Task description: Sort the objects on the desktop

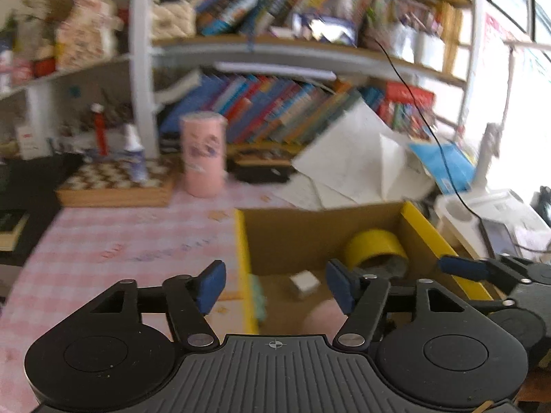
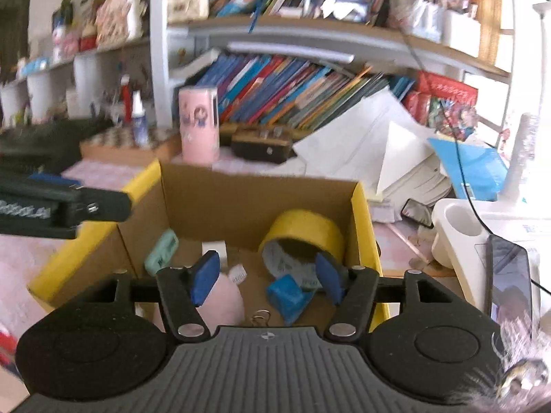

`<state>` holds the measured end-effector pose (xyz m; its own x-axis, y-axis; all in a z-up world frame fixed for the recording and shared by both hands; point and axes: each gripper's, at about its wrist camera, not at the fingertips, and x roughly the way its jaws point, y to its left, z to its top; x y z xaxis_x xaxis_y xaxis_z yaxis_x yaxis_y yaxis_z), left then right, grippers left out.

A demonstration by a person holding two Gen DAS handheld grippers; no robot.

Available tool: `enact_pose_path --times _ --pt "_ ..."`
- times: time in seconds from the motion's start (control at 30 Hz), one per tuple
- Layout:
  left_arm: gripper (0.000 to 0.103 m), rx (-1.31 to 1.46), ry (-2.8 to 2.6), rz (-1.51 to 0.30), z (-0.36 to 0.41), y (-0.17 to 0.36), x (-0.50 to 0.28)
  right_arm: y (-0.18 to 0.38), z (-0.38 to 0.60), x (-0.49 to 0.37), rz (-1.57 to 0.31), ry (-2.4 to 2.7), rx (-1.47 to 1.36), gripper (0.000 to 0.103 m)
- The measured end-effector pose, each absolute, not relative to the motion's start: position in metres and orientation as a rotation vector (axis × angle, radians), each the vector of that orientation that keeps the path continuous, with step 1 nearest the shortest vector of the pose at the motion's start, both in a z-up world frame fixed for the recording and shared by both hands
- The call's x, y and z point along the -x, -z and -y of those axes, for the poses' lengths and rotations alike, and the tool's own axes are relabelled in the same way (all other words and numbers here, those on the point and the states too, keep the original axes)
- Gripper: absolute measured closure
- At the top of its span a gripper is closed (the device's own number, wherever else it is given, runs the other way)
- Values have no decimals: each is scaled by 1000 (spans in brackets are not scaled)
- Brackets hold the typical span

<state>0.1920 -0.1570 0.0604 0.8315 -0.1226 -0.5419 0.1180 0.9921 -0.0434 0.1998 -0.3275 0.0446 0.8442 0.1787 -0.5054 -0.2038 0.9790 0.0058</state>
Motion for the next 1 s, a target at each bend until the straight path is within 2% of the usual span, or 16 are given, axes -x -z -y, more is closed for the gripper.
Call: enact_pose_path --times 0.13,0.27,0.63,0.83,1.0 --pt "30 -26 36 -498 134 -64 -165 -54 317 -186 -480 -186 9 32" --pt "24 -154 -70 -439 121 -60 -131 -58 298 -164 -454 -159 -8 29" --pt "16 -52 -141 -545 61 -46 -73 -53 248 -95 -478 -117 3 15" --pt "14 -7 -123 -604 38 -37 -45 -38 222 -58 -587 -112 19 14" --pt "14 14 -99 -650 25 -29 -29 -38 208 -31 -584 -92 17 13"
